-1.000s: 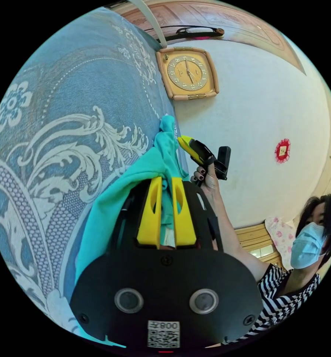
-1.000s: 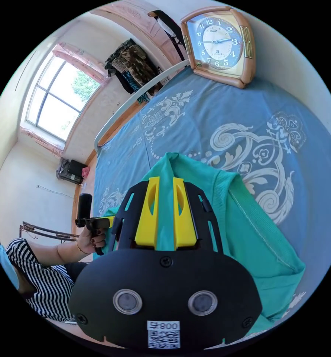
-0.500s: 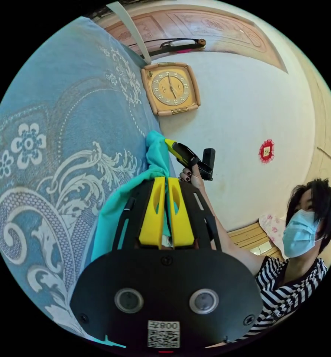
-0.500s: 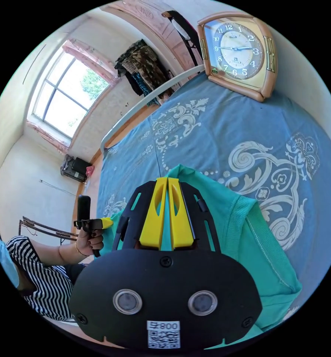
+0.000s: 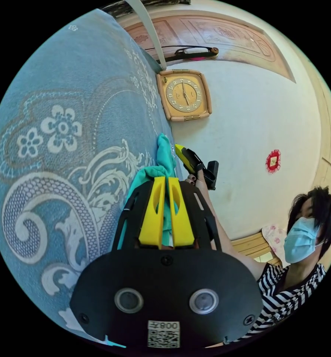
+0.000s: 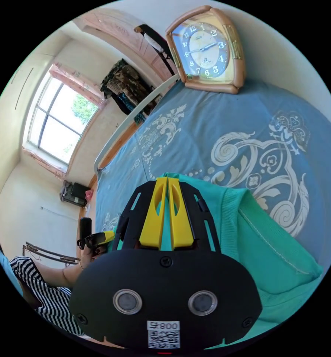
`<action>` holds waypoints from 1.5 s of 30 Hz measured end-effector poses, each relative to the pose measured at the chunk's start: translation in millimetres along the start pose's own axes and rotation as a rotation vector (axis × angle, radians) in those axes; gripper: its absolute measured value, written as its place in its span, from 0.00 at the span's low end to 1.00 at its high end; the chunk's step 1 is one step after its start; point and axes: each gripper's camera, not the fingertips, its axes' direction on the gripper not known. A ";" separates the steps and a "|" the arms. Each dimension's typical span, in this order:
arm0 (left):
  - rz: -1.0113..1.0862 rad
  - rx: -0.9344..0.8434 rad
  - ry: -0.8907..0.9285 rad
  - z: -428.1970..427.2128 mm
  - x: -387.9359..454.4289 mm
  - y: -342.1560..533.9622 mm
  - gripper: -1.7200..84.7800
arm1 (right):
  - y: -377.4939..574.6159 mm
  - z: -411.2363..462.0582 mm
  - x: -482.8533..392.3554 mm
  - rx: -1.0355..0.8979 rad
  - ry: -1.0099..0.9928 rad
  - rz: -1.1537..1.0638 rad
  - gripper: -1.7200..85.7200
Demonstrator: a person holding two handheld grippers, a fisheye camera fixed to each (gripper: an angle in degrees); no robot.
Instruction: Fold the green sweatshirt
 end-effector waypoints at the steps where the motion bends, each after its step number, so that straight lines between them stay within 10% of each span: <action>1: 0.000 0.001 -0.009 3.0 3.1 2.5 0.03 | 2.4 -6.6 0.7 0.022 -0.009 0.007 0.02; 10: 0.171 -0.005 0.002 17.3 45.8 24.8 0.02 | 108.1 -76.8 -62.1 -0.096 -0.051 -0.145 0.02; 19: 0.391 -0.272 -0.461 122.0 81.7 32.3 0.02 | 209.0 -81.3 -91.8 -0.169 0.194 -0.033 0.02; 45: 0.640 -0.355 -0.319 288.2 148.7 143.3 0.02 | 323.8 -298.5 -114.4 0.138 0.479 0.214 0.02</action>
